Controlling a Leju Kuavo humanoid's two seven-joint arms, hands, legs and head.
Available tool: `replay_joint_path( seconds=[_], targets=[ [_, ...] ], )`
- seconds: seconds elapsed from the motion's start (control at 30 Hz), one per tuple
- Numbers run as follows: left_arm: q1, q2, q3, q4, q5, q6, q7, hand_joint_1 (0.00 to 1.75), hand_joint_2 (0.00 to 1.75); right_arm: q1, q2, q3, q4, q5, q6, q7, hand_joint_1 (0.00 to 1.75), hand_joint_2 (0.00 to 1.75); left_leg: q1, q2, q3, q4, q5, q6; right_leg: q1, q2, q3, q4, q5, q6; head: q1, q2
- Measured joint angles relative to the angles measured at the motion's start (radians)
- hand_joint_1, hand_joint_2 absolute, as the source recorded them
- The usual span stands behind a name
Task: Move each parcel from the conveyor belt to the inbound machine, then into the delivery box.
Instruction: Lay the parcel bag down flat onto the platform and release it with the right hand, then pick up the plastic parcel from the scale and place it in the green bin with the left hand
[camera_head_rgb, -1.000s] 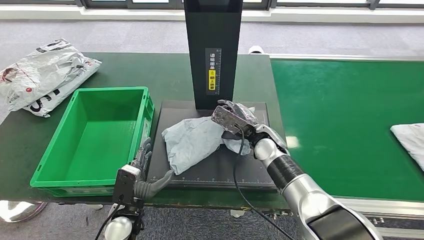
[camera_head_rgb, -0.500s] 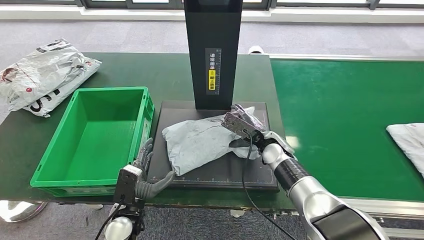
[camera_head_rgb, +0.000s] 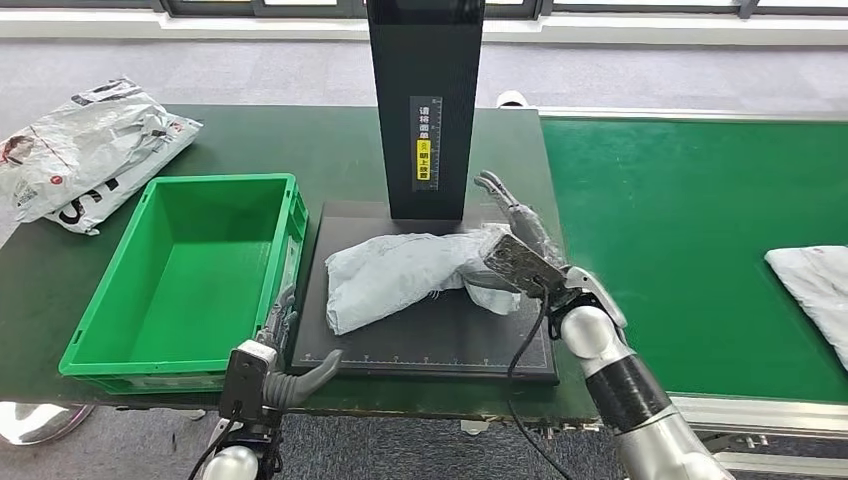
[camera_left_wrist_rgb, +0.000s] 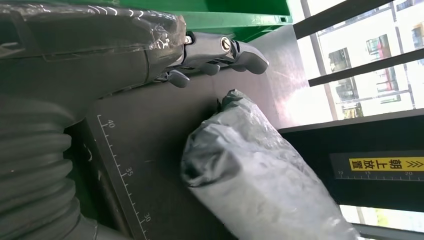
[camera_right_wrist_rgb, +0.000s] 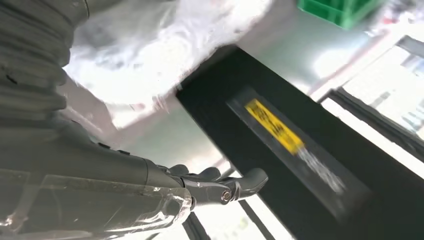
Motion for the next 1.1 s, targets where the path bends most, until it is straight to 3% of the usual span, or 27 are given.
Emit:
replay_joint_path(
  seconds=[0.23,0.57,0.8,1.1],
  targets=[
    [0.008,-0.019,0.020,-0.023,-0.024,-0.005,0.004,0.00,1.75,0.103,-0.010,-0.082,-0.224,0.016,-0.029,-0.014,0.00,1.75,0.000,0.001,0.000,0.000,0.000,0.000,0.000,0.002,0.000,0.000,0.000,0.000,0.000,0.000],
    [0.008,-0.037,0.041,-0.030,-0.039,-0.014,0.006,0.00,1.75,0.186,-0.014,-0.147,-0.350,0.013,-0.056,-0.039,0.00,1.75,0.000,0.003,0.002,0.000,0.000,0.000,0.000,0.002,0.001,0.000,0.000,0.000,0.000,0.000],
    [0.010,-0.047,0.067,-0.036,-0.052,-0.015,0.008,0.00,1.75,0.349,-0.012,-0.197,-0.466,-0.025,-0.088,-0.121,0.00,1.75,0.000,0.005,0.003,0.000,-0.004,0.000,0.000,0.005,0.001,0.000,-0.002,0.001,0.000,0.000],
    [0.014,-0.051,0.091,-0.074,-0.099,0.049,-0.026,0.00,1.75,0.616,-0.012,-0.217,-0.521,-0.186,-0.198,-0.263,0.00,1.75,0.000,0.005,0.003,0.000,-0.006,0.000,0.001,0.004,0.002,0.000,-0.004,-0.001,0.000,0.000]
  ],
)
